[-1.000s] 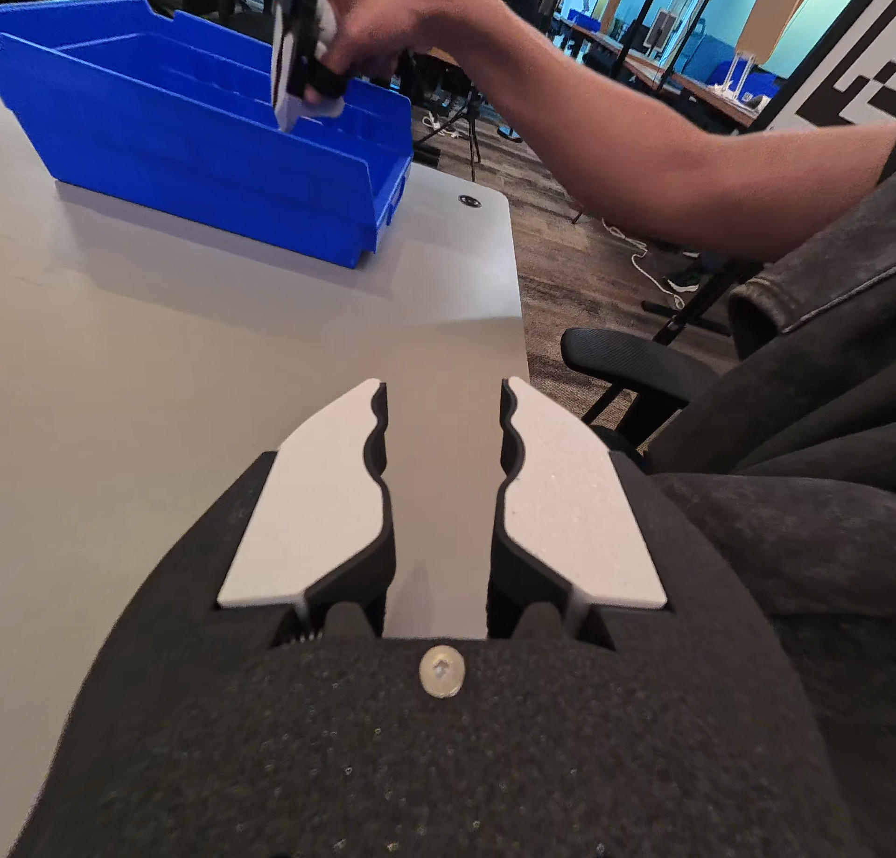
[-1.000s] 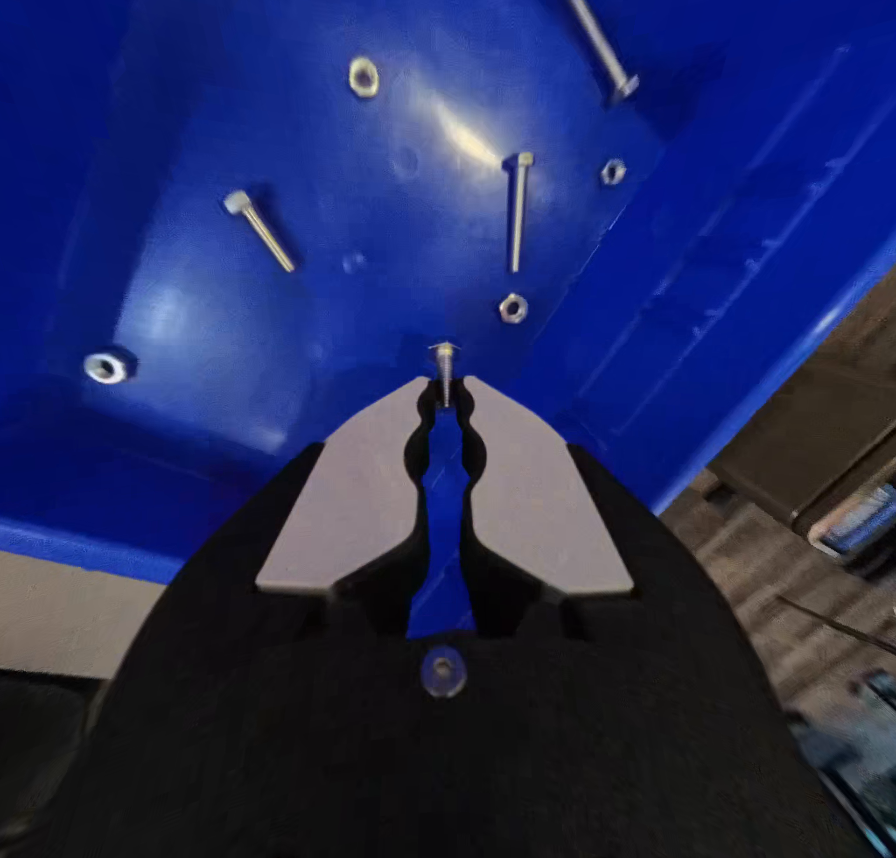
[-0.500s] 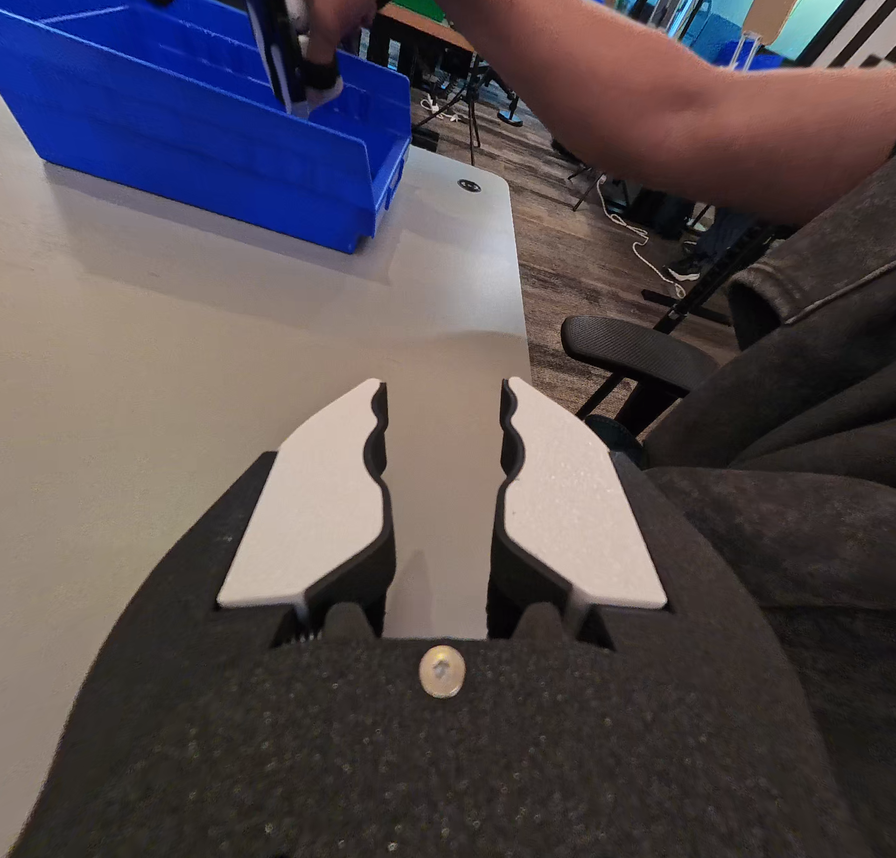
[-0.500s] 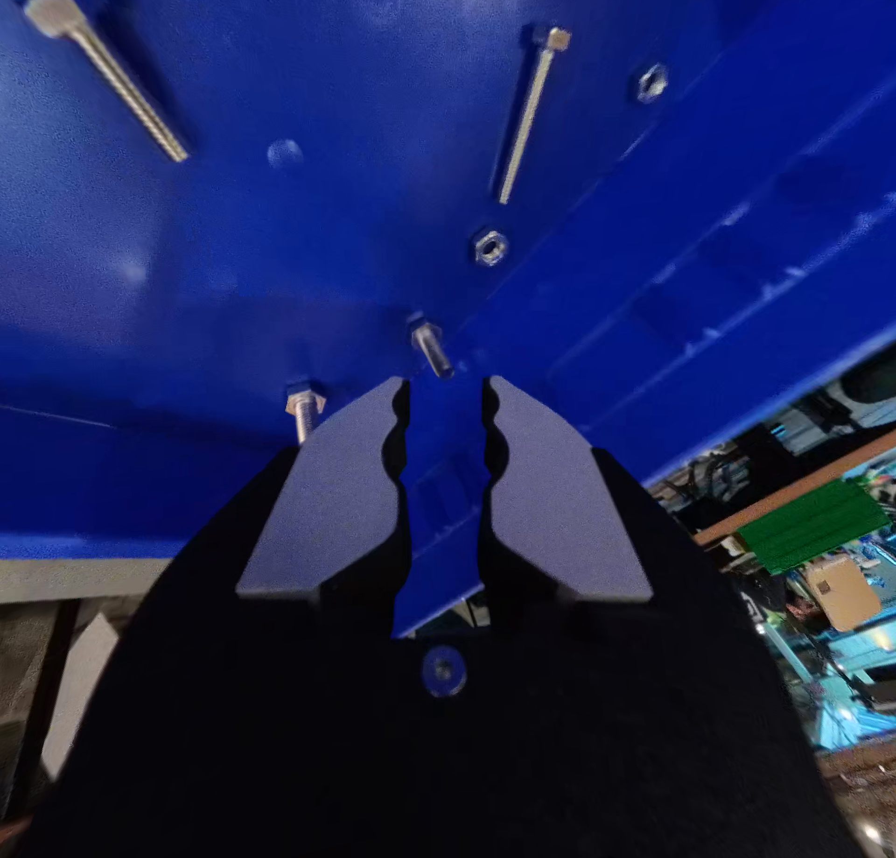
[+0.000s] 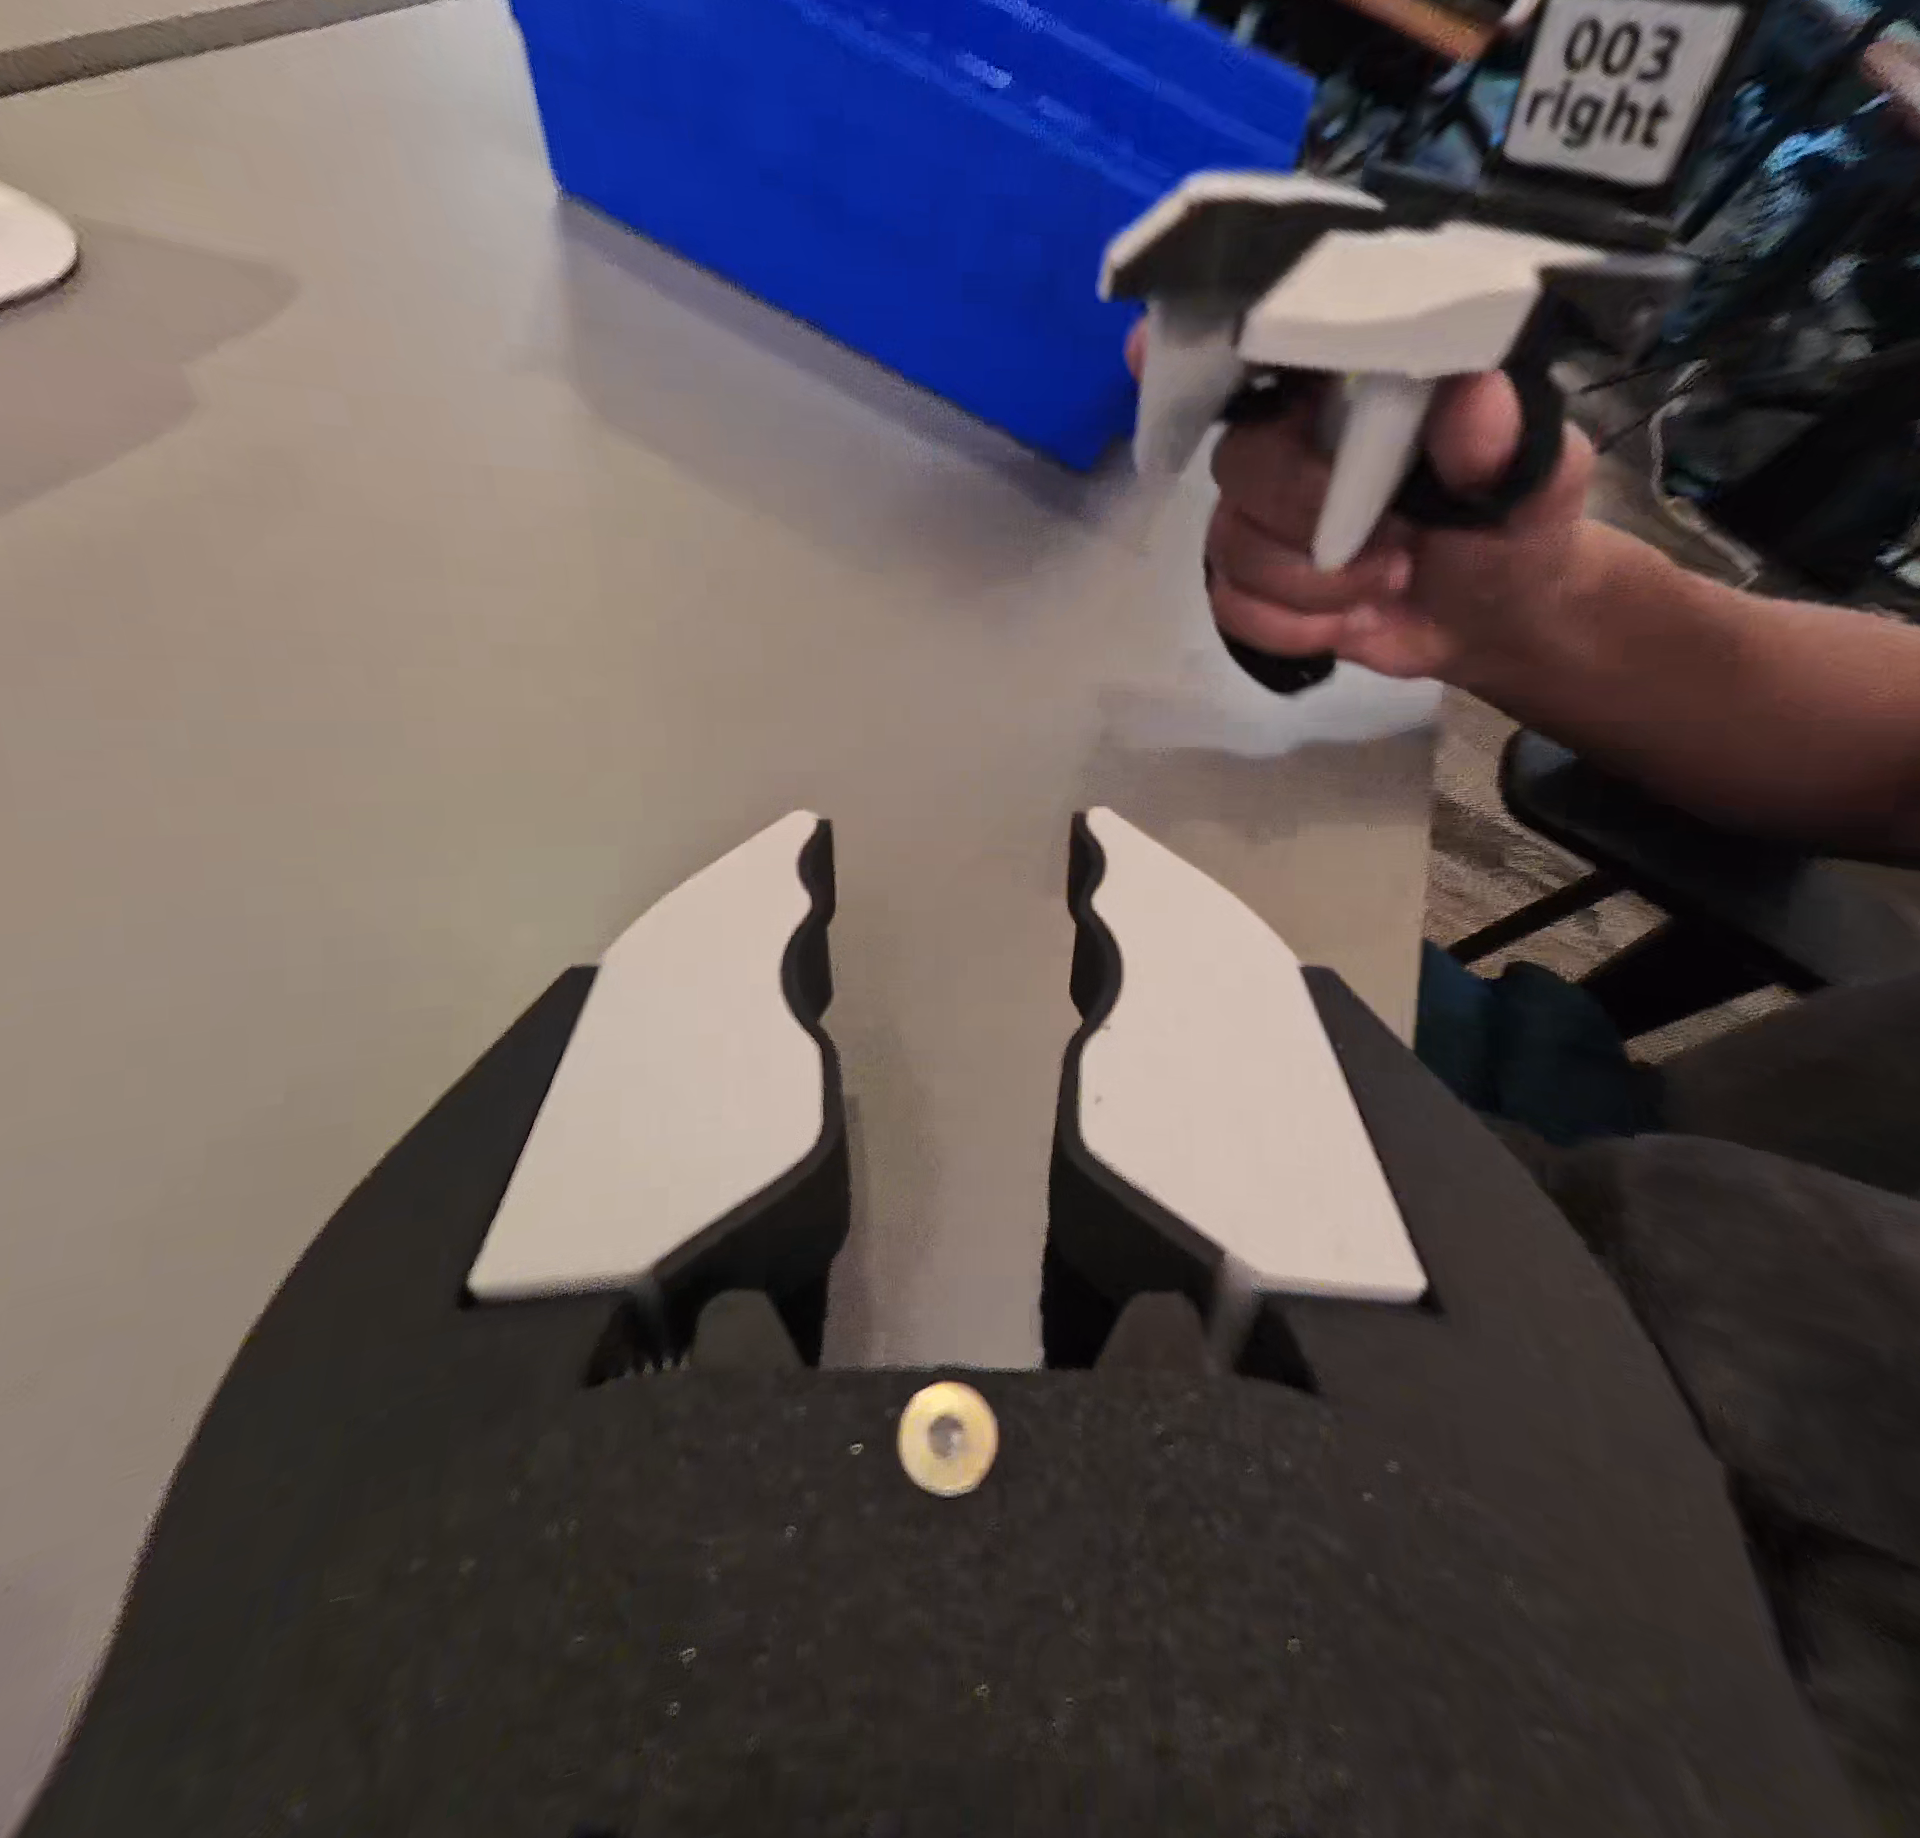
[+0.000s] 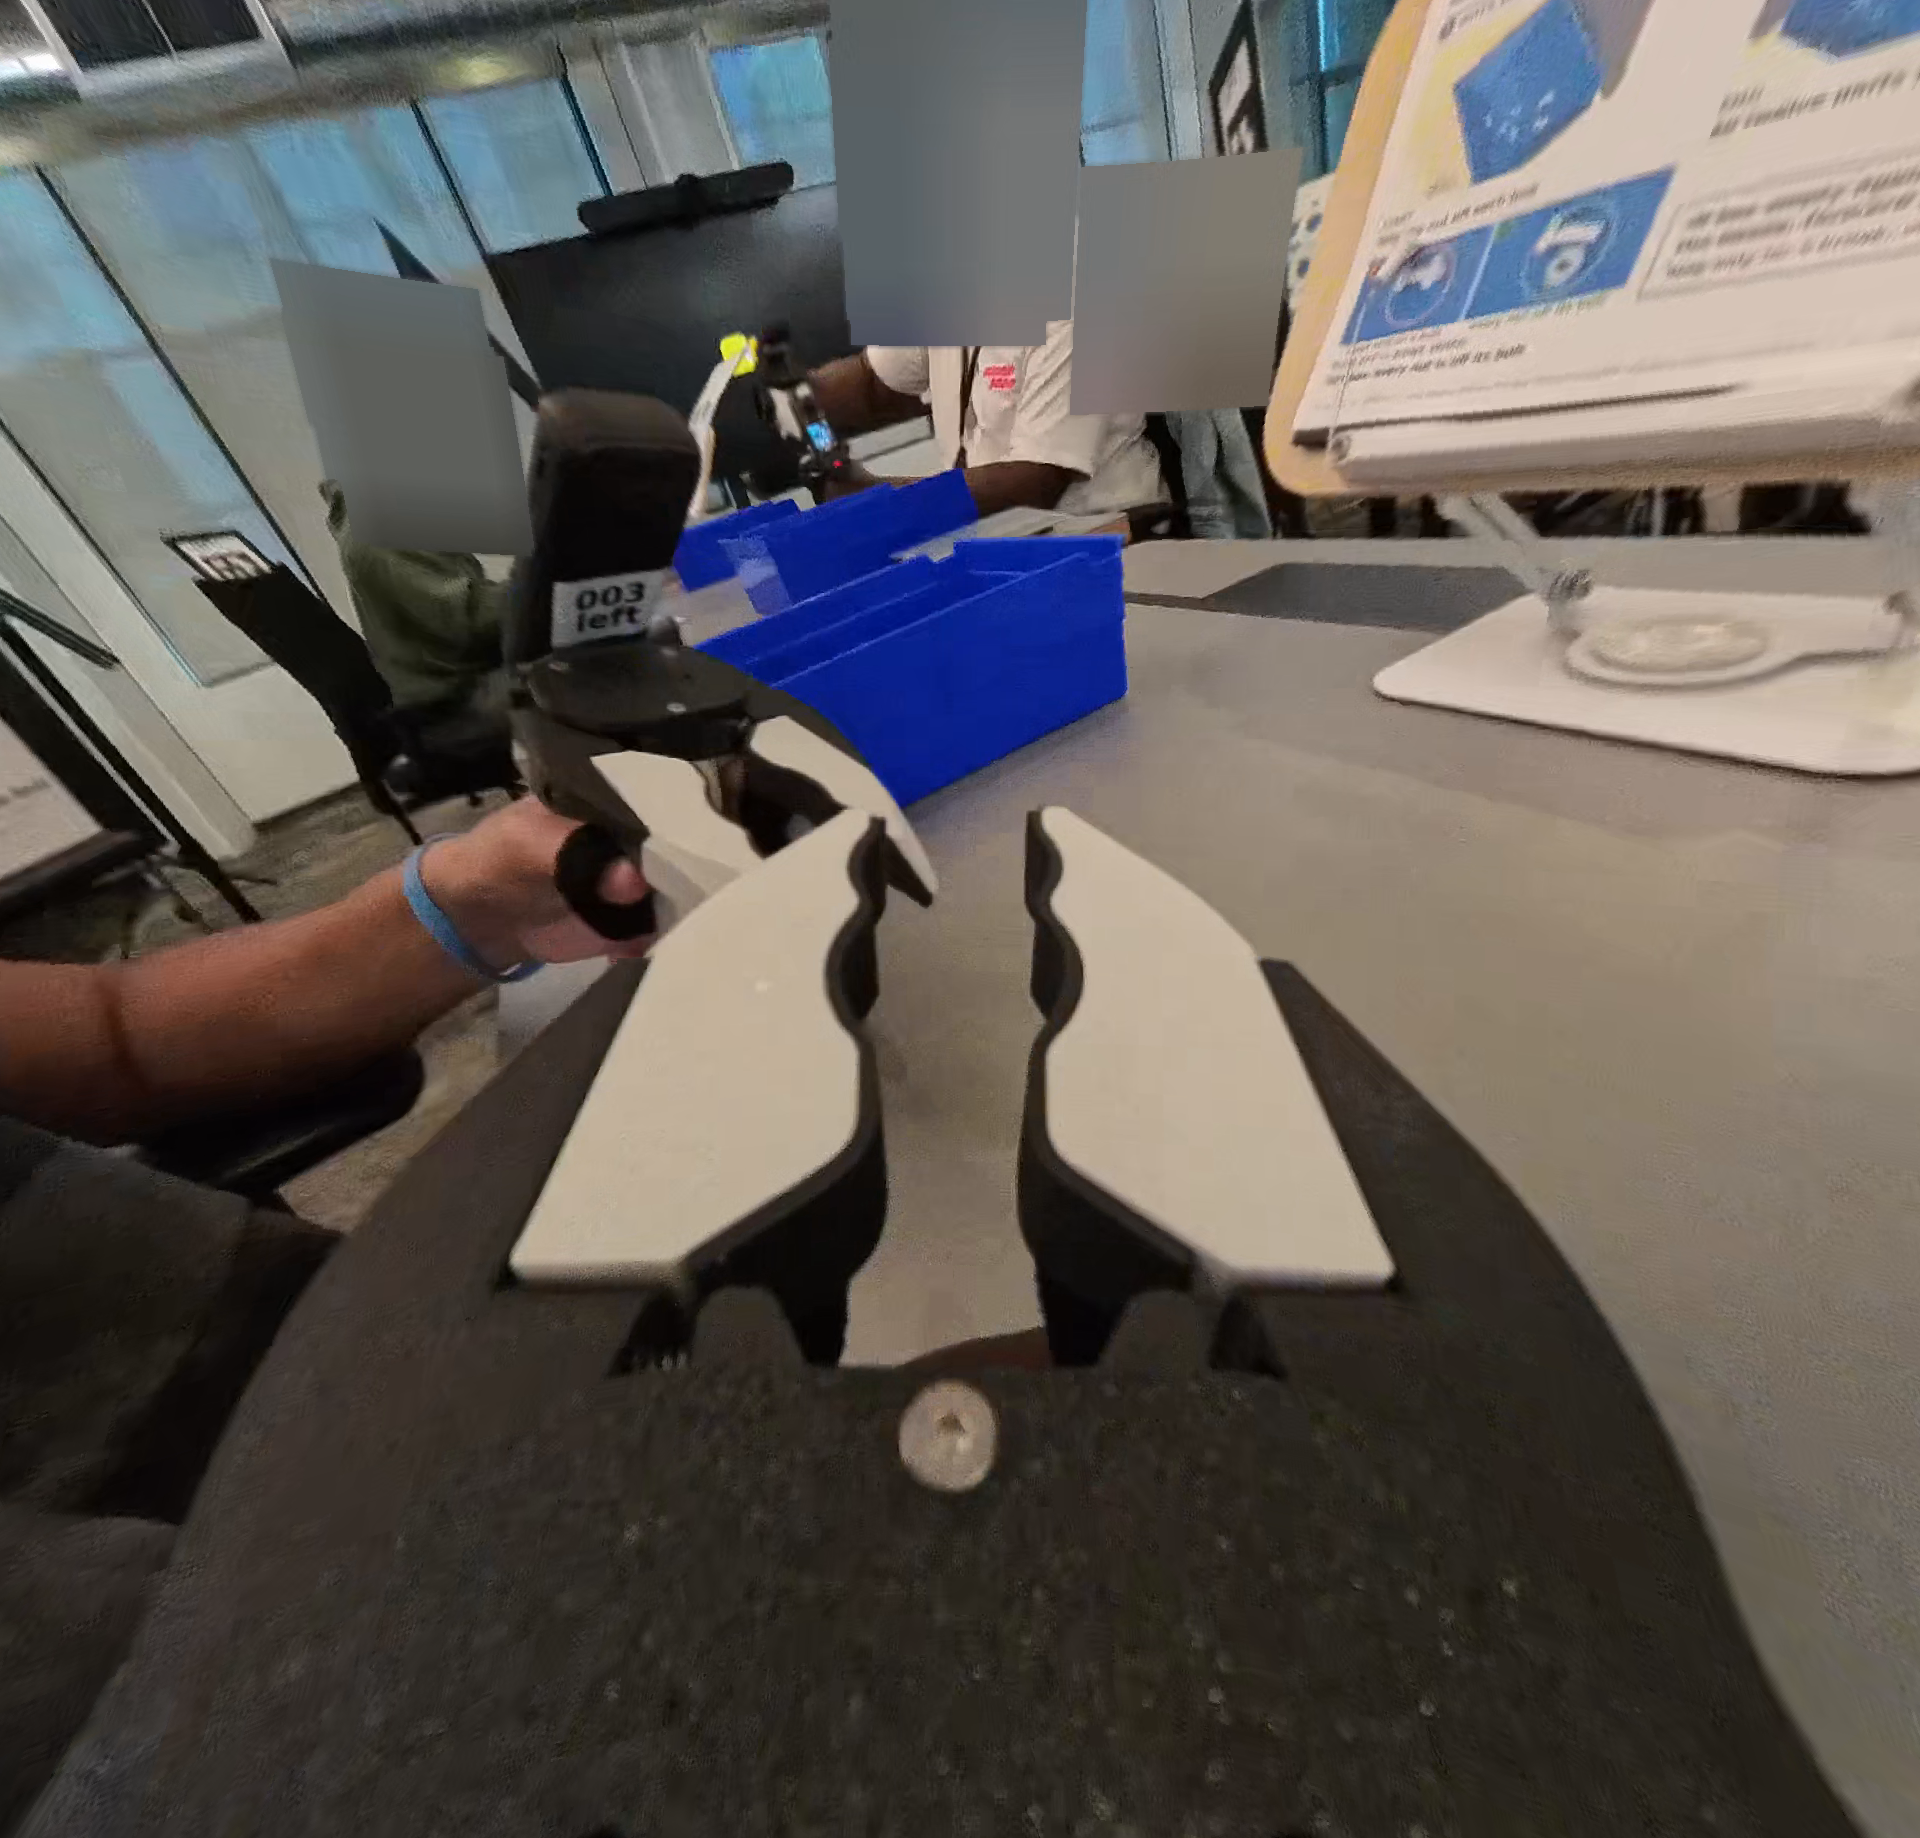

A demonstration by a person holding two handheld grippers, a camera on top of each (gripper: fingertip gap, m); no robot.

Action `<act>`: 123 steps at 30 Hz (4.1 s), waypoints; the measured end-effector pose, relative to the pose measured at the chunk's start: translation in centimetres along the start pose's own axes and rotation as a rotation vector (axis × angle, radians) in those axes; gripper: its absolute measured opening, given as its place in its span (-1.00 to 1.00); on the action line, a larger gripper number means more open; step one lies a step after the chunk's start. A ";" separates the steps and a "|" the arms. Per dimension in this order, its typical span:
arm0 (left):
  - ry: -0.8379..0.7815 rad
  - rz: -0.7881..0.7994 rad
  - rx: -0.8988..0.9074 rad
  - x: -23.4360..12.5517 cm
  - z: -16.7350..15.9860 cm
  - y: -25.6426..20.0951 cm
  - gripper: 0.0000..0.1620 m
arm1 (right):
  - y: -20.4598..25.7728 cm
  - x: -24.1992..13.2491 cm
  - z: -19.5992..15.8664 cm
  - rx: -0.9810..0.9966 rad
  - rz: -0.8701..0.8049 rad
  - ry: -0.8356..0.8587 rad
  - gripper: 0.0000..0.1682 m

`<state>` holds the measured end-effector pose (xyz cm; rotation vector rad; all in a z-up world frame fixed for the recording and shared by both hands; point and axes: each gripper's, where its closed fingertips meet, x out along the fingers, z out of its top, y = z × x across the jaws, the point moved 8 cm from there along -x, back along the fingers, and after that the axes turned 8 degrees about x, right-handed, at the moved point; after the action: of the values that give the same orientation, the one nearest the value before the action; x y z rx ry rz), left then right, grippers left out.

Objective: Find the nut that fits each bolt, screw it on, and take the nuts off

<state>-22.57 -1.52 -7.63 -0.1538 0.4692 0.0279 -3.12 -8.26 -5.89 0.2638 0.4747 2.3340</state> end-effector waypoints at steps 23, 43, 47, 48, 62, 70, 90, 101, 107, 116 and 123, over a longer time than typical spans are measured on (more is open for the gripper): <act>0.557 0.353 -0.122 -20.9 -1.6 10.2 -0.43 | 1.0 0.1 -3.3 -0.079 -0.062 0.127 -0.74; 0.770 0.232 -0.526 -15.8 -9.6 14.6 -0.79 | 1.9 0.7 -4.3 -0.100 -0.020 0.202 -0.77; 0.721 0.272 -0.481 -17.1 -9.4 15.0 -0.79 | 1.9 0.4 -4.1 -0.106 -0.030 0.202 -0.78; 0.678 0.283 -0.478 -17.7 -9.0 15.1 -0.79 | 1.9 0.3 -4.1 -0.110 -0.032 0.201 -0.78; -0.276 0.244 0.100 -14.1 7.5 6.9 -0.79 | 0.8 5.7 1.8 0.132 0.101 0.118 -0.64; -0.389 0.076 -0.218 -4.0 8.5 3.5 -0.79 | 3.3 5.8 1.6 -0.487 -0.194 -0.070 -0.55; -0.309 -0.260 -0.703 1.8 3.3 3.7 -0.79 | 3.5 6.4 -2.7 -1.187 -0.553 0.146 -0.76; -0.405 -0.525 -0.632 0.3 3.9 3.2 -0.51 | 2.2 3.5 -0.6 -0.579 -0.113 0.050 -0.78; -0.337 -0.596 -0.375 0.5 3.8 1.2 -0.37 | 0.8 2.5 0.6 -0.025 0.303 -0.033 -0.78; -0.352 -0.342 0.054 -0.6 4.5 -0.9 -0.38 | 0.5 3.9 -0.5 0.238 0.427 0.004 -0.78; -0.318 -0.307 0.101 -0.1 4.0 -0.8 -0.40 | 0.2 3.9 -0.5 0.266 0.425 -0.005 -0.78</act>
<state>-20.83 -1.71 -3.96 -0.1181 0.1255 -0.2691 -6.21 -5.83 -6.09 0.5409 0.7920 2.6763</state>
